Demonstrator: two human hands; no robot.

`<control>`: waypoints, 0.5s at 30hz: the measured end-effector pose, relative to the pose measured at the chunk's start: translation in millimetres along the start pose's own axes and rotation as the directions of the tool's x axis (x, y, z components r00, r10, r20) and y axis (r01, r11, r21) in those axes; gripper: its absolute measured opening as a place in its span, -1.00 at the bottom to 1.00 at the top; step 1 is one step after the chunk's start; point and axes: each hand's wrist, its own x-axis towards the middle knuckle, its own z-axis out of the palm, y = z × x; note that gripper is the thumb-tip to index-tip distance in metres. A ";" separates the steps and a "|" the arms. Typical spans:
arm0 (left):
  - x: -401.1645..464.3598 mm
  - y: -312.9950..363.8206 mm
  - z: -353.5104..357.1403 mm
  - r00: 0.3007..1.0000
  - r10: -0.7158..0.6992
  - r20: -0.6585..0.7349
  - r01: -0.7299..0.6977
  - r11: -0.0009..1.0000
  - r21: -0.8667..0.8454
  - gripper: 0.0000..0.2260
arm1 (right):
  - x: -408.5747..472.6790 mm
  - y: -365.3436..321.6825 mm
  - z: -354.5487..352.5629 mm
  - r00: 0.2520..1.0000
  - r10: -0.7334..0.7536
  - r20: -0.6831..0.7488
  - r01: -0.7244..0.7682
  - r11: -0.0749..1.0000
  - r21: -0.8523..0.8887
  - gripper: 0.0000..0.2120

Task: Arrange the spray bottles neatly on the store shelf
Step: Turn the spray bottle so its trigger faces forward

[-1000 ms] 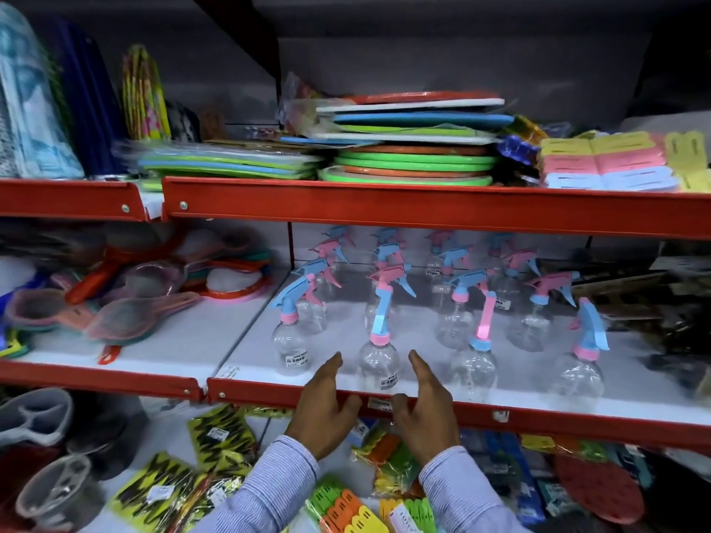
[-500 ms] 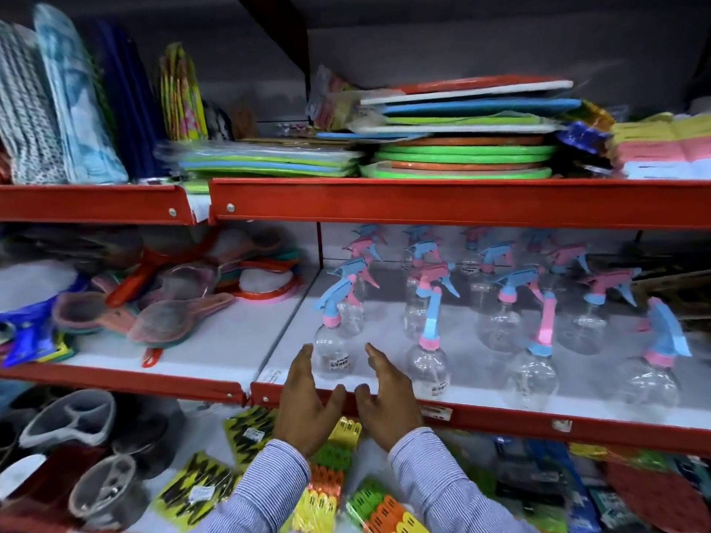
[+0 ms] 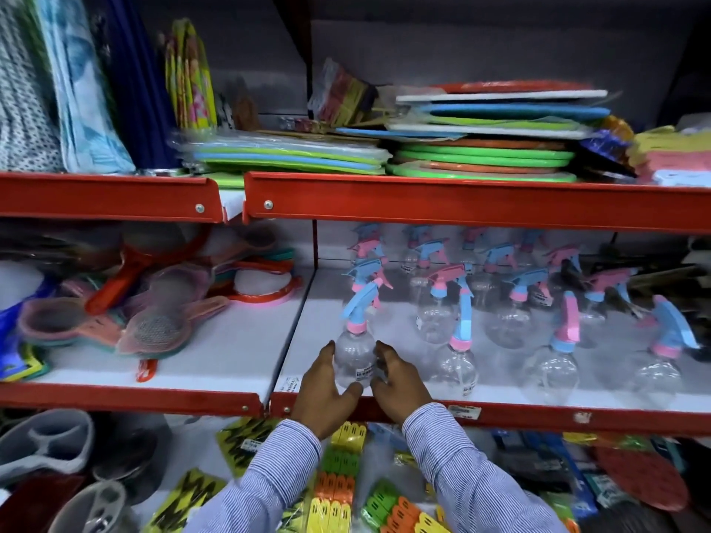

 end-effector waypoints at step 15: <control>-25.0 3.8 4.2 0.990 -0.038 -0.133 0.042 0.999 0.025 -0.51 | -9.3 -2.9 -9.0 0.998 0.015 0.068 -0.015 1.000 -0.004 -0.38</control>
